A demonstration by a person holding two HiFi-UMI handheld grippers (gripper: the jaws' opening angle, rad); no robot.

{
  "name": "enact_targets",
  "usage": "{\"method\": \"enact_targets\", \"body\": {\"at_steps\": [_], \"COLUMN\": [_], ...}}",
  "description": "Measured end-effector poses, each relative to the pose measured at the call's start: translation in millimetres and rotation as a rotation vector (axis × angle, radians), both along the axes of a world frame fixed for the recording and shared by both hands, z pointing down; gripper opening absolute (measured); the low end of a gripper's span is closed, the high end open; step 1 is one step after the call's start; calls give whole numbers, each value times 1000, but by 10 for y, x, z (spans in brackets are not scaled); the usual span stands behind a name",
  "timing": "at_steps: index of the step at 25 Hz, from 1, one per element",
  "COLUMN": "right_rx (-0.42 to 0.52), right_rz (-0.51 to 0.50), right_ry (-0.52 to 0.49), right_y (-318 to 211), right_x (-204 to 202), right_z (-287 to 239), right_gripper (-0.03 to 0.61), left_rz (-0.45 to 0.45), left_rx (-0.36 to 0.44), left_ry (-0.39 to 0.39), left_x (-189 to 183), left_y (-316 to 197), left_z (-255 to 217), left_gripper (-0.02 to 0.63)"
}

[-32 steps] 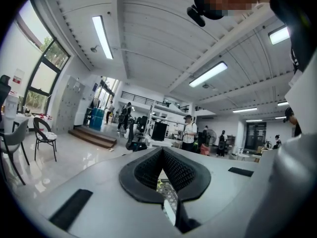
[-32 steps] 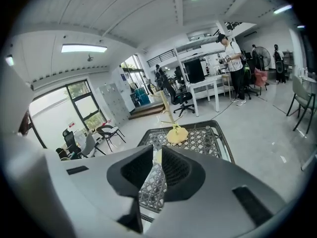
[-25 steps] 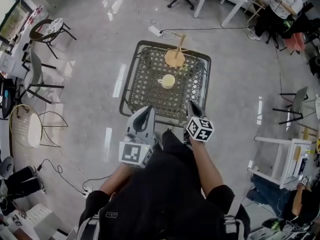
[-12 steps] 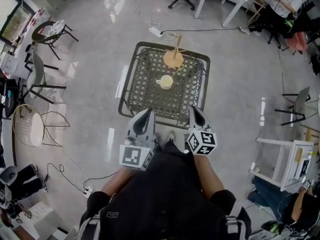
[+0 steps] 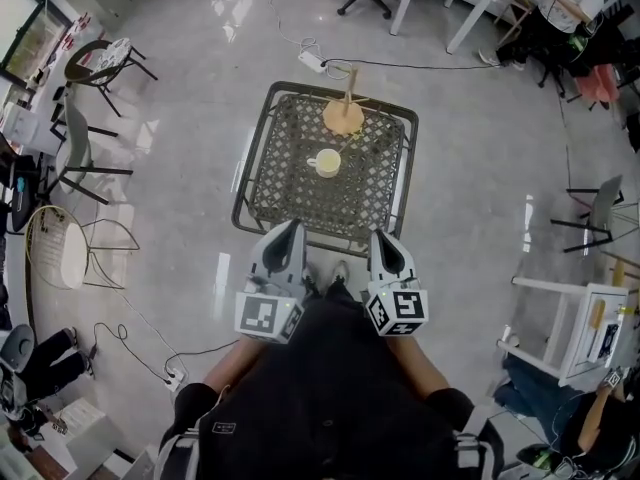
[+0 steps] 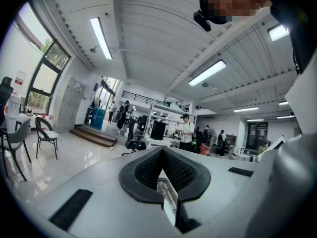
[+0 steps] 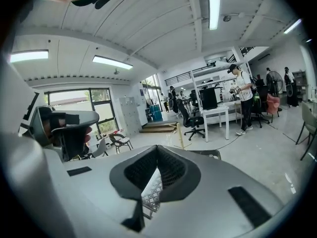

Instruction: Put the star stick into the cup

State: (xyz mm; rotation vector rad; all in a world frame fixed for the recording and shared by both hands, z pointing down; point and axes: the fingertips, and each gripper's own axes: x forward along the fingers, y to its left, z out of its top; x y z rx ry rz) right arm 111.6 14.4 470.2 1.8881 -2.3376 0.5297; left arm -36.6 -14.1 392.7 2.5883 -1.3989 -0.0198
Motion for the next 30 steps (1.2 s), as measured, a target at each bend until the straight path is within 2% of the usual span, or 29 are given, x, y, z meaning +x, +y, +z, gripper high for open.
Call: {"method": "enact_targets", "body": {"at_steps": [14,30], "right_rx": [12,12], "right_rz": [-25,-42], "right_ry": [13,12], "right_y": [-15,-115], "right_x": [57,89], "right_z": [17,18], "right_gripper": [11,11], "left_rz": [5,-20], "left_rx": [-12,-19], "left_ry": [-9,-2], "left_x": [159,156], "left_y": [-7,-76], "left_z": [58,51], "left_gripper": [15,15]}}
